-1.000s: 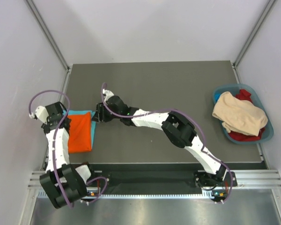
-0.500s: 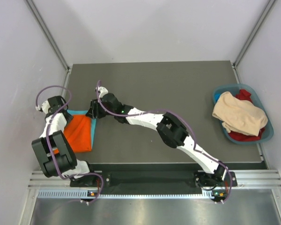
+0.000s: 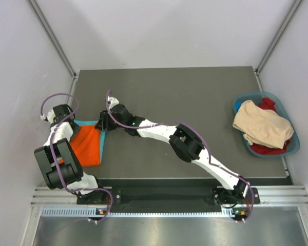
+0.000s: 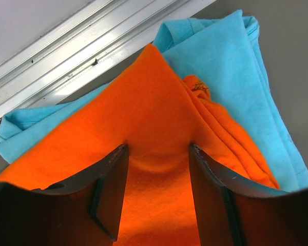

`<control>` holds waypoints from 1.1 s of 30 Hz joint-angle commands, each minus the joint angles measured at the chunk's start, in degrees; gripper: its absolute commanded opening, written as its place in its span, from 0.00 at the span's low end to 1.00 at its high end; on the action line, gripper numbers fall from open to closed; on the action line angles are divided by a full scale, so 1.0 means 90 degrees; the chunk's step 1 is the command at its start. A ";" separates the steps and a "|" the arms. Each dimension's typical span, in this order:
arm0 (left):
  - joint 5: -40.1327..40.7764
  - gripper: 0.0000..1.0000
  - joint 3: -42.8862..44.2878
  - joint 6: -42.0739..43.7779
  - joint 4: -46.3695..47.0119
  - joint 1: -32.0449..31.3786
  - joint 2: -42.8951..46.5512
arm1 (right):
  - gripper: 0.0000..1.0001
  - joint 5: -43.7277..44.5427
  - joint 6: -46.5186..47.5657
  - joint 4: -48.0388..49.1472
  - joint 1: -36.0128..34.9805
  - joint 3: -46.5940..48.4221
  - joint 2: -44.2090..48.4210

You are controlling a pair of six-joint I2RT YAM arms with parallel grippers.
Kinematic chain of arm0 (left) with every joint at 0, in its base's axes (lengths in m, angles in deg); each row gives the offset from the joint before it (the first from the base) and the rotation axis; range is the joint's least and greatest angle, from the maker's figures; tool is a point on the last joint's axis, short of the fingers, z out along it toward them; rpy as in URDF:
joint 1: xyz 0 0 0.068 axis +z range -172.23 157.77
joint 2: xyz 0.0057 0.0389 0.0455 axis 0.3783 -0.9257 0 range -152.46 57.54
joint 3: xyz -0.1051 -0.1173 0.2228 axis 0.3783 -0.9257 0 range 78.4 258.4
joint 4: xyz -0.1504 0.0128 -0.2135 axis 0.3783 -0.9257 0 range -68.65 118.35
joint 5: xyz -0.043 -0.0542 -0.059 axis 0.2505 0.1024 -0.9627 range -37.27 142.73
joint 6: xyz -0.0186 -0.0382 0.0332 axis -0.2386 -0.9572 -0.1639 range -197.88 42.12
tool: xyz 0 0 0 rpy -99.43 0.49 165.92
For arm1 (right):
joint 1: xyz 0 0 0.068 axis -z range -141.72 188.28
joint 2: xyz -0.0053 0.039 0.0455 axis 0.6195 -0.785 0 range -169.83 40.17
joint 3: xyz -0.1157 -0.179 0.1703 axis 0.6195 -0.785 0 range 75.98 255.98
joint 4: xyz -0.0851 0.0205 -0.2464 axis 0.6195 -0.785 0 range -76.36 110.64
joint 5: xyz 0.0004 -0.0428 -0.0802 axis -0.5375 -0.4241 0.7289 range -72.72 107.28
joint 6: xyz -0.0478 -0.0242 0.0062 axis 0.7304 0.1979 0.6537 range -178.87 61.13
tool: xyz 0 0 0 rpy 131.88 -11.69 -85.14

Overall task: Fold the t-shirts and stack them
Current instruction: Neatly place the folded tshirt to the corner

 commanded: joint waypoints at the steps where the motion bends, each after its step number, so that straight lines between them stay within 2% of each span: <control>1: -0.0030 0.55 0.0092 0.0085 0.0409 0.0038 0.0113 | 0.47 0.0086 -0.0156 0.0378 -0.0021 0.0372 -0.0140; 4: -0.0011 0.55 0.0033 0.0124 0.0487 0.0038 0.0181 | 0.36 0.0008 -0.0205 0.0612 -0.0012 0.0372 -0.0198; 7: 0.0019 0.55 -0.0016 0.0134 0.0565 0.0038 0.0200 | 0.13 -0.0090 -0.0186 0.0749 0.0008 0.0372 -0.0179; 8: 0.0029 0.55 -0.0026 0.0134 0.0594 0.0047 0.0210 | 0.00 -0.0070 -0.0118 0.0740 0.0018 0.0314 -0.0102; 10: 0.0029 0.55 -0.0055 0.0124 0.0643 0.0038 0.0239 | 0.00 -0.0041 -0.0049 0.0885 0.0037 0.0071 0.0084; 14: 0.0019 0.55 -0.0123 0.0115 0.0896 0.0038 0.0308 | 0.00 0.0456 0.0243 0.1559 0.0018 -0.1343 0.1059; 15: 0.0000 0.55 -0.0152 0.0115 0.0946 0.0028 0.0308 | 0.00 0.0496 0.0283 0.1608 0.0008 -0.1424 0.1129; 22: -0.0137 0.55 -0.0094 0.0232 0.1326 0.0009 0.0201 | 0.00 0.0750 0.0537 0.1589 0.0027 -0.1620 0.1354; 33: -0.0235 0.55 0.0013 0.0359 0.1844 -0.0070 -0.0199 | 0.00 0.0965 0.0616 0.1228 0.0057 -0.1132 0.1013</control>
